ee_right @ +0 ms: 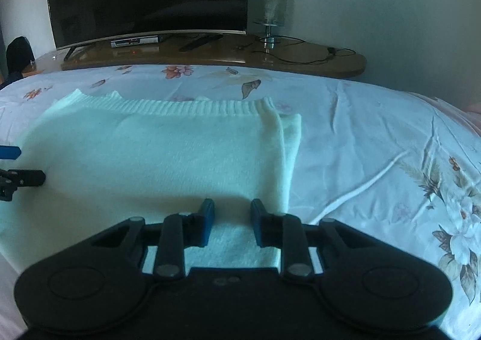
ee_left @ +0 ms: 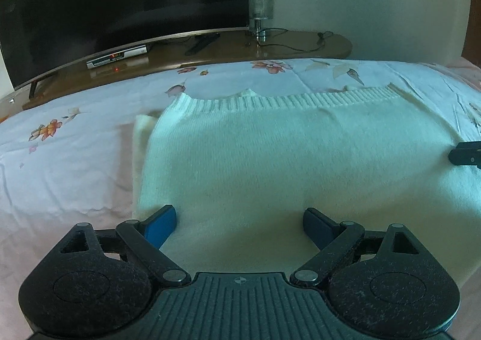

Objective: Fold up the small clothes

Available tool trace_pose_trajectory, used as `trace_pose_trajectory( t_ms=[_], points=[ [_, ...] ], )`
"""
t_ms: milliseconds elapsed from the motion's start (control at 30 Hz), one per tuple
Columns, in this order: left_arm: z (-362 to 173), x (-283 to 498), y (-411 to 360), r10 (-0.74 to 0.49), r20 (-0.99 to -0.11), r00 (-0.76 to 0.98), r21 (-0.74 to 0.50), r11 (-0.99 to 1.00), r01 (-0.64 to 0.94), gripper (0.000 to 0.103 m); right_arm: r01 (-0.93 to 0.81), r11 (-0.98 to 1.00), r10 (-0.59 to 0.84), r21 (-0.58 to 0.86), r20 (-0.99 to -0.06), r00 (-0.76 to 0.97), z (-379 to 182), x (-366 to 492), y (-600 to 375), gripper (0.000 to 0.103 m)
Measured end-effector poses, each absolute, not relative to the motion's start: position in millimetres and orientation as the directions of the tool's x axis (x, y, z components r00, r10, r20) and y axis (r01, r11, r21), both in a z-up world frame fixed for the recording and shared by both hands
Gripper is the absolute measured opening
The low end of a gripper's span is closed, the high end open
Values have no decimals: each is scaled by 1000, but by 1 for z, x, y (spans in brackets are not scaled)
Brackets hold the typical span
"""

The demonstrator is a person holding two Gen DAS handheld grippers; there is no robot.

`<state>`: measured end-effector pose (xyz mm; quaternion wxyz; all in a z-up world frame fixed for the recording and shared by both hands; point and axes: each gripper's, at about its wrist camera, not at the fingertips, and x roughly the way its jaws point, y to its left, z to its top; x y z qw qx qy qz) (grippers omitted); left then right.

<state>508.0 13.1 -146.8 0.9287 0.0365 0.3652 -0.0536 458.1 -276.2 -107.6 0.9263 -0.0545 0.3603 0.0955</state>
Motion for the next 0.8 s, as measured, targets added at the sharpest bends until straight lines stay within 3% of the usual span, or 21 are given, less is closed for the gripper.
trace_pose_trajectory(
  t_ms=[100, 167, 333, 433, 500, 567, 800],
  points=[
    [-144, 505, 15, -64, -674, 736, 31, 993, 115, 91, -220, 975, 136, -39, -676, 724, -108, 456, -274, 28],
    [-134, 497, 22, -63, -679, 732, -6, 997, 80, 91, -215, 976, 131, -39, -684, 718, -102, 455, -272, 35],
    [-115, 448, 60, -163, -638, 753, -290, 956, -38, 91, -246, 969, 196, 13, -647, 737, -82, 431, -272, 34],
    [-120, 415, 76, -195, -629, 753, -415, 903, -113, 90, -258, 964, 237, 63, -642, 729, -77, 415, -270, 25],
    [-132, 395, 88, -211, -620, 755, -523, 829, -199, 64, -265, 959, 266, 100, -636, 724, -76, 406, -267, 16],
    [-151, 378, 100, -260, -601, 756, -651, 708, -274, 61, -264, 955, 290, 139, -637, 714, -74, 402, -263, 14],
    [-191, 357, 110, -239, -509, 827, -812, 453, -369, 61, -277, 945, 323, 176, -647, 691, -74, 389, -244, 15]
  ],
)
